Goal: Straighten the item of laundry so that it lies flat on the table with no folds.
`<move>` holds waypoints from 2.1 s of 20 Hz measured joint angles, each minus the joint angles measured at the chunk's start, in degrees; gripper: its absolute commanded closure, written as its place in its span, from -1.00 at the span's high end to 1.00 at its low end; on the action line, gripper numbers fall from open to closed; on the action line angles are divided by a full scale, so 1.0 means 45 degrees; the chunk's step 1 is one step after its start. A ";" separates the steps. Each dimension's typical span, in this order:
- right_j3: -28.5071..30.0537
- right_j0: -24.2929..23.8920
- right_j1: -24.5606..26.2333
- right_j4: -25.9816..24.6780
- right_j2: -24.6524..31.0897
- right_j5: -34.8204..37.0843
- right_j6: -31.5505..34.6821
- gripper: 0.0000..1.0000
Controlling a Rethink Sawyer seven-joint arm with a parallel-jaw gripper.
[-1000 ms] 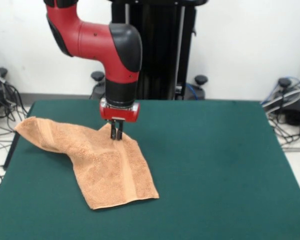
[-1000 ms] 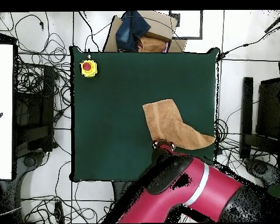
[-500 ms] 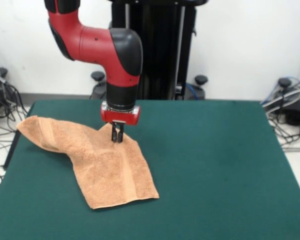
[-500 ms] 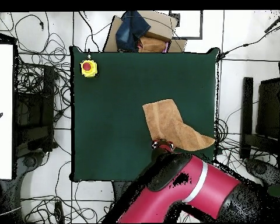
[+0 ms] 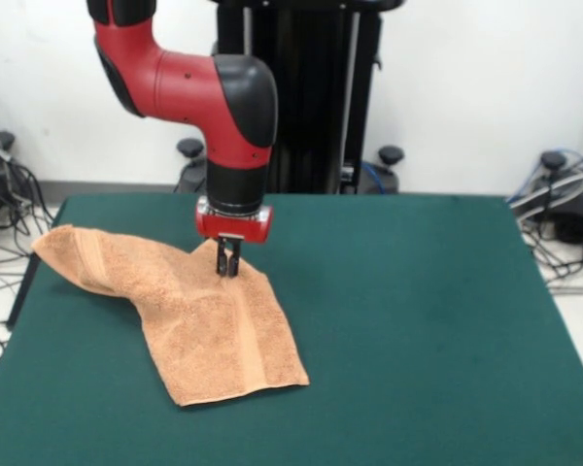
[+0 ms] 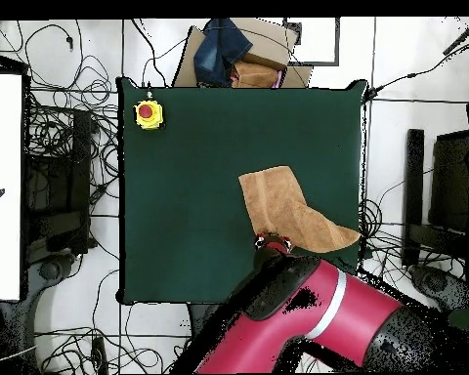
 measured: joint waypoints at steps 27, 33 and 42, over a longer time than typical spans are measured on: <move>-0.0050 0.0030 0.0079 -0.0005 -0.0053 -0.0145 0.0000 -1.00; -0.0063 0.0033 0.0091 0.0000 -0.0090 -0.0172 0.0000 1.00; -0.0072 0.0257 0.0209 -0.0003 -0.0344 -0.0662 0.0000 1.00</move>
